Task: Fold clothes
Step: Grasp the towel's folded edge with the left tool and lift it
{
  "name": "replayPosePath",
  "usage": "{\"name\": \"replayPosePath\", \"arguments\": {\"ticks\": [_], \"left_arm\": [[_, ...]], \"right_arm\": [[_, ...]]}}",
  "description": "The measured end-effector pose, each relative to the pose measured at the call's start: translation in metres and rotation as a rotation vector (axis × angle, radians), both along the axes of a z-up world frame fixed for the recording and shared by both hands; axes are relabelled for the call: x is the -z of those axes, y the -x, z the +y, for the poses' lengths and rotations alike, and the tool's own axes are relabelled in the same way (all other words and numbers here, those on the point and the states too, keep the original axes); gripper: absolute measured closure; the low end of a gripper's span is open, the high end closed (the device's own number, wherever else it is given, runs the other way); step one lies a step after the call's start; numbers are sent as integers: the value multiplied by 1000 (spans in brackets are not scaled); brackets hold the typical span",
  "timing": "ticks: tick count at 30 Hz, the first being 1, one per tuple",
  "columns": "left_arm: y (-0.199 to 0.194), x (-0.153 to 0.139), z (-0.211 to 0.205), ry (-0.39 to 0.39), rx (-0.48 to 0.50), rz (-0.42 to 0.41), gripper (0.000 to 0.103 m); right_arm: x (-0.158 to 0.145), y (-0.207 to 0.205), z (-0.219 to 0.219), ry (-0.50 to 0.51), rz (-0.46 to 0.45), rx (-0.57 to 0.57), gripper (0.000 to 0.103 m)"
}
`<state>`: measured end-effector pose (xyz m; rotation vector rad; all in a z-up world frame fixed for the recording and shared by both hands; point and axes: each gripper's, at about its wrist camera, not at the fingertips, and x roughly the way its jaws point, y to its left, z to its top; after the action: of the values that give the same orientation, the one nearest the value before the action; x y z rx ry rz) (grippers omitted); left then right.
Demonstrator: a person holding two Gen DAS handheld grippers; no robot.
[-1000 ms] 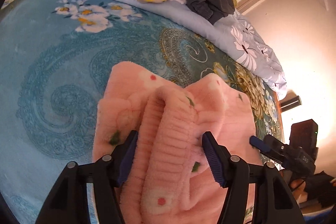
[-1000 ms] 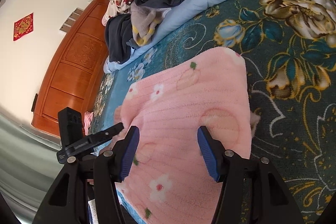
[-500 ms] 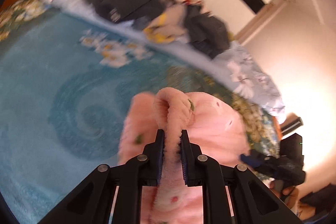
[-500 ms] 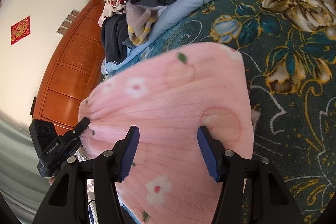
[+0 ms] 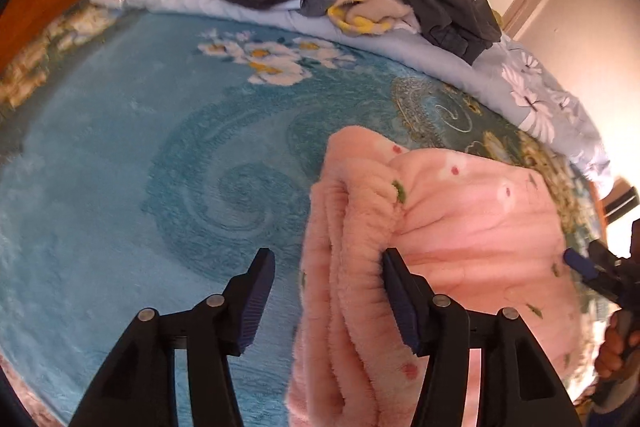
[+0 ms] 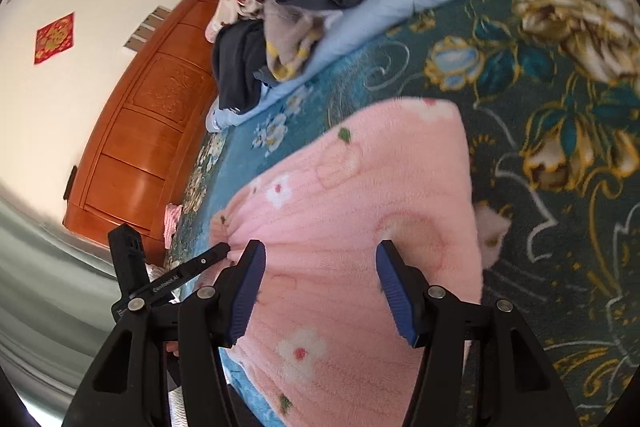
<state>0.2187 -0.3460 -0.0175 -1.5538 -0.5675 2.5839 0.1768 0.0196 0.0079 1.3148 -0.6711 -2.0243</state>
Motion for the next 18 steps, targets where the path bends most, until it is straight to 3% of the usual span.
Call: {"name": "replayPosePath", "arguments": {"ticks": [2,3,7,11,13,15,18], "left_arm": [[-1,6,-7,-117,0,-5,51],[-2,8,-9,-160,2,0,64],[-2,-9,-1,-144,49,75,77],[8,-38,7,-93,95,164,77],[17,-29,9,-36,99,123,77],[26,-2,7,-7,95,22,74],[26,10,-6,-106,34,5,68]], "right_arm": [[0,1,6,-30,4,15,44],[2,2,10,-35,-5,26,44],[14,2,23,-3,-54,68,44],[11,2,24,-16,-39,72,44],[9,2,23,-24,-30,69,44],[10,2,20,-37,-33,56,44],[15,-1,17,-56,-41,44,44]]}}
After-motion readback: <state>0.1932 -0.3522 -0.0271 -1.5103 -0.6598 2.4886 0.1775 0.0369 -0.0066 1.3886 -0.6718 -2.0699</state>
